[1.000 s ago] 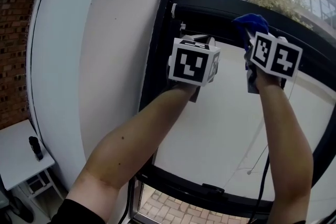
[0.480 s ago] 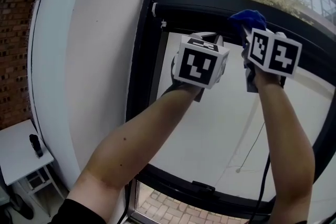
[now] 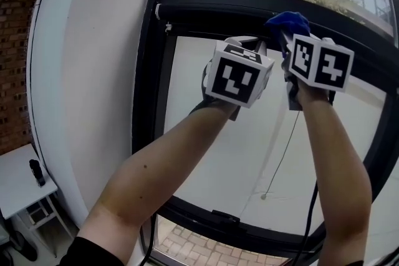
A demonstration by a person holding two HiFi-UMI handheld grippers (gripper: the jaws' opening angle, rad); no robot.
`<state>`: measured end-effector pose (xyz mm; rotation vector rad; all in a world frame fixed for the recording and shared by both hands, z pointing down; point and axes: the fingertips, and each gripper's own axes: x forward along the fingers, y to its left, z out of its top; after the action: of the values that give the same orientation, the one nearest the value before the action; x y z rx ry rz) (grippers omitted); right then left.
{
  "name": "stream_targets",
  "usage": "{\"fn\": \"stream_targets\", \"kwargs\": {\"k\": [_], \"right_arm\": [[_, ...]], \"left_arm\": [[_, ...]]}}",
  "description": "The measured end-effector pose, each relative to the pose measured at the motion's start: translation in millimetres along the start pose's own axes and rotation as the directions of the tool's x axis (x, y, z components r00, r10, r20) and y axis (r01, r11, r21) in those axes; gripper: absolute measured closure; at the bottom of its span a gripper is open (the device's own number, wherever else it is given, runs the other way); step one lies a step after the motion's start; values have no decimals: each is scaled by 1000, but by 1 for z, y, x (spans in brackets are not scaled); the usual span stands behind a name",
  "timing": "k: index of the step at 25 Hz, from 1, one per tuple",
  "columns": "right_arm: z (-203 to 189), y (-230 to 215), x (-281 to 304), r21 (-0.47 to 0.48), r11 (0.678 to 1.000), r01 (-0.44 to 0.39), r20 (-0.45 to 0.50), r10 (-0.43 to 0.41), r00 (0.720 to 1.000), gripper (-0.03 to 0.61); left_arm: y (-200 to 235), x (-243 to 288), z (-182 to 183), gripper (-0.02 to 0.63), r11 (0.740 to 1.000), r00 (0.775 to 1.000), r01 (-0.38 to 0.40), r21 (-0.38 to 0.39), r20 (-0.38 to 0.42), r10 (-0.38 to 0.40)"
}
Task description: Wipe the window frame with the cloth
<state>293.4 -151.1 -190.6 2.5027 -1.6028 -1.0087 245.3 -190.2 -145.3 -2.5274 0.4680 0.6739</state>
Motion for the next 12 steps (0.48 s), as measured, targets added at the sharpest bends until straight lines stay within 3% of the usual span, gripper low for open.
{"fn": "stream_targets", "kwargs": {"k": [12], "right_arm": [[-1, -55, -32, -1, 1000, 22, -1, -22, 1000, 439]], "left_arm": [[-48, 24, 7, 623, 996, 999, 33, -86, -2, -33]]}}
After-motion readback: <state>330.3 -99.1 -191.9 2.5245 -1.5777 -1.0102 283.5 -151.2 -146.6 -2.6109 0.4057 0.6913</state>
